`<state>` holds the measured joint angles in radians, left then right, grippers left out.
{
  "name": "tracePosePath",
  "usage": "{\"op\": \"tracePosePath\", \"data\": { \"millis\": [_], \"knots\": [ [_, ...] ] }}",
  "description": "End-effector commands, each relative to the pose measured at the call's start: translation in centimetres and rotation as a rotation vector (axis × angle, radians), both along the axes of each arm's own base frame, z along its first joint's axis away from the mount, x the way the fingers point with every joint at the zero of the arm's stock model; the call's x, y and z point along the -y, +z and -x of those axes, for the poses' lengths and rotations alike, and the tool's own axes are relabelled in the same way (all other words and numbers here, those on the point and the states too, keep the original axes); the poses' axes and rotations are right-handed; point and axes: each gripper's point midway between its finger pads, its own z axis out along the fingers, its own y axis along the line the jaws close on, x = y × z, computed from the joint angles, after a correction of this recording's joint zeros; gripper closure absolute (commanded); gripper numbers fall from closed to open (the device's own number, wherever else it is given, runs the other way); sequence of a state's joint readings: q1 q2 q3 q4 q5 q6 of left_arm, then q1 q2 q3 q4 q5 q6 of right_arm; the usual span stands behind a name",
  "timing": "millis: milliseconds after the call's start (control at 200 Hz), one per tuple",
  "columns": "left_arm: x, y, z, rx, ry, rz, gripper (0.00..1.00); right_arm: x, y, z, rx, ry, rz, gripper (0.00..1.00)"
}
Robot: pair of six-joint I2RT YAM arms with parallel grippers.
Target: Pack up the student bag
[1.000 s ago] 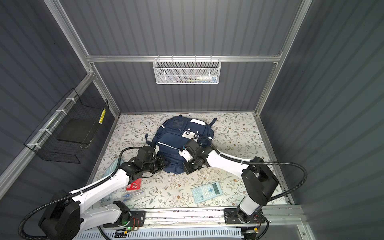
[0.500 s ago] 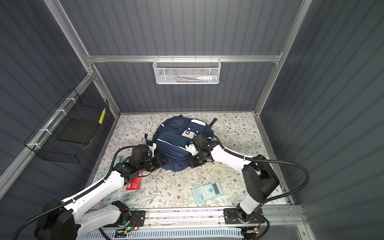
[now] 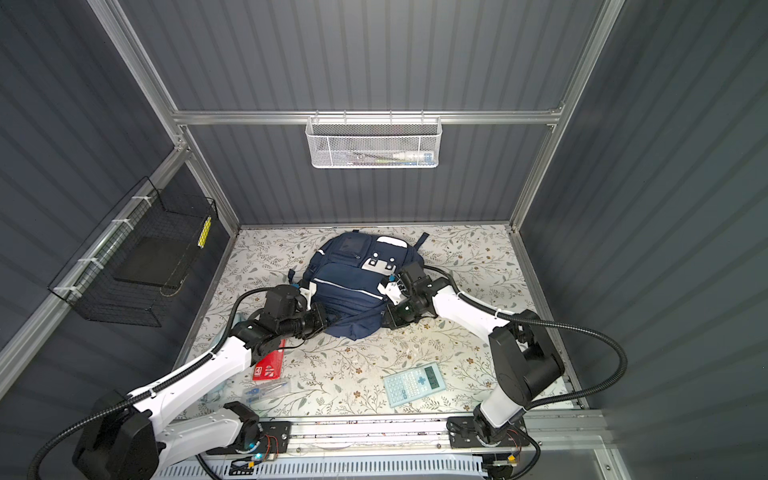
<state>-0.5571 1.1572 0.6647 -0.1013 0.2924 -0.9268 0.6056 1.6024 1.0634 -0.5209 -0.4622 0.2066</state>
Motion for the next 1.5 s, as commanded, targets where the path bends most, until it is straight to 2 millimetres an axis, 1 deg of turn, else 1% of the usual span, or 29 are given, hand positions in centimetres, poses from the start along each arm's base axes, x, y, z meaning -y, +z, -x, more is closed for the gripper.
{"op": "tracePosePath", "data": {
  "millis": [0,35,70,175,245,270,295,350,435,480,530,580,630,690,730,800,886,956,986,1011,1036,1056,1101,1141,1196,1266,1376,1436,1491],
  "knots": [
    [0.8,1.8,-1.5,0.082,0.003,0.021,1.0,-0.3,0.2,1.8,0.017,-0.047,0.135,1.0],
    [0.7,1.8,-1.8,0.086,0.008,0.01,1.0,-0.8,0.4,2.4,0.011,-0.038,0.134,1.0],
    [0.7,1.9,-1.9,0.094,0.008,-0.002,1.0,-0.5,0.3,2.6,0.005,-0.045,0.152,1.0],
    [-0.3,2.1,-2.2,0.116,0.023,-0.078,1.0,3.1,-1.0,2.5,-0.008,-0.092,0.256,1.0],
    [0.0,2.2,-2.3,0.116,0.022,-0.054,1.0,4.0,-0.8,2.3,-0.015,-0.106,0.232,1.0],
    [0.3,2.2,-2.3,0.108,0.013,-0.033,1.0,5.0,-0.9,2.1,-0.004,-0.105,0.27,1.0],
    [0.3,2.3,-2.3,0.104,0.008,-0.029,1.0,6.6,-1.3,1.8,0.008,-0.123,0.334,1.0],
    [-0.6,2.9,-2.3,0.119,0.02,-0.055,1.0,10.2,-2.3,1.1,-0.025,-0.196,0.395,1.0],
    [-2.6,4.4,-1.9,0.146,0.055,-0.072,1.0,14.7,-3.3,-0.5,-0.072,-0.322,0.403,1.0],
    [-3.1,5.1,-1.7,0.149,0.058,-0.058,1.0,16.5,-3.6,-1.8,-0.063,-0.38,0.414,1.0],
    [-2.7,5.5,-1.3,0.141,0.034,-0.027,1.0,17.1,-3.0,-3.2,-0.074,-0.42,0.397,1.0],
    [-2.2,5.6,-0.9,0.124,0.004,-0.002,1.0,18.2,-2.6,-5.1,-0.002,-0.464,0.443,1.0],
    [-1.6,5.6,-0.3,0.106,-0.026,0.03,1.0,18.6,-2.3,-6.7,0.02,-0.479,0.438,1.0],
    [-1.9,5.3,-0.1,0.105,-0.031,0.012,1.0,19.2,-2.4,-8.4,0.023,-0.502,0.427,1.0],
    [-2.4,4.9,0.0,0.101,-0.031,-0.02,1.0,19.9,-3.1,-8.9,0.014,-0.512,0.443,1.0],
    [-3.1,4.1,0.0,0.093,-0.029,-0.05,1.0,21.4,-4.4,-8.9,-0.034,-0.533,0.484,1.0],
    [-4.0,2.3,-0.3,0.072,-0.023,-0.092,1.0,21.0,-5.0,-7.6,-0.065,-0.528,0.453,1.0],
    [-4.7,1.0,-0.9,0.061,-0.02,-0.125,1.0,19.3,-4.5,-5.8,-0.067,-0.512,0.407,1.0],
    [-5.2,0.5,-1.5,0.065,-0.008,-0.156,1.0,18.1,-4.2,-4.9,-0.065,-0.491,0.374,0.9],
    [-5.3,0.2,-1.9,0.066,-0.006,-0.177,1.0,16.8,-4.0,-4.1,-0.065,-0.466,0.338,0.75],
    [-5.4,-0.1,-2.1,0.065,-0.008,-0.192,0.99,15.7,-3.6,-3.4,-0.061,-0.438,0.309,0.65],
    [-5.5,-0.2,-2.4,0.068,-0.009,-0.203,0.93,14.9,-3.4,-2.8,-0.053,-0.423,0.297,0.6],
    [-5.5,-0.2,-2.8,0.073,-0.013,-0.219,0.76,14.2,-2.6,-2.1,-0.02,-0.412,0.297,0.53],
    [-5.5,-0.1,-3.1,0.076,-0.015,-0.228,0.69,14.0,-1.7,-1.9,0.006,-0.419,0.291,0.49],
    [-5.9,0.2,-3.4,0.085,-0.008,-0.264,0.64,14.0,-0.1,-2.3,0.058,-0.436,0.265,0.45],
    [-6.7,1.2,-3.8,0.111,0.017,-0.306,0.51,14.2,1.8,-3.4,0.156,-0.451,0.248,0.41],
    [-7.4,3.7,-4.2,0.168,0.04,-0.341,0.32,14.1,3.6,-5.8,0.265,-0.438,0.245,0.34],
    [-6.7,5.0,-4.2,0.183,0.033,-0.315,0.28,13.7,3.9,-7.4,0.291,-0.411,0.256,0.31],
    [-4.8,5.3,-3.8,0.184,-0.006,-0.282,0.26,14.0,3.6,-9.5,0.297,-0.412,0.284,0.3]
  ]
}}
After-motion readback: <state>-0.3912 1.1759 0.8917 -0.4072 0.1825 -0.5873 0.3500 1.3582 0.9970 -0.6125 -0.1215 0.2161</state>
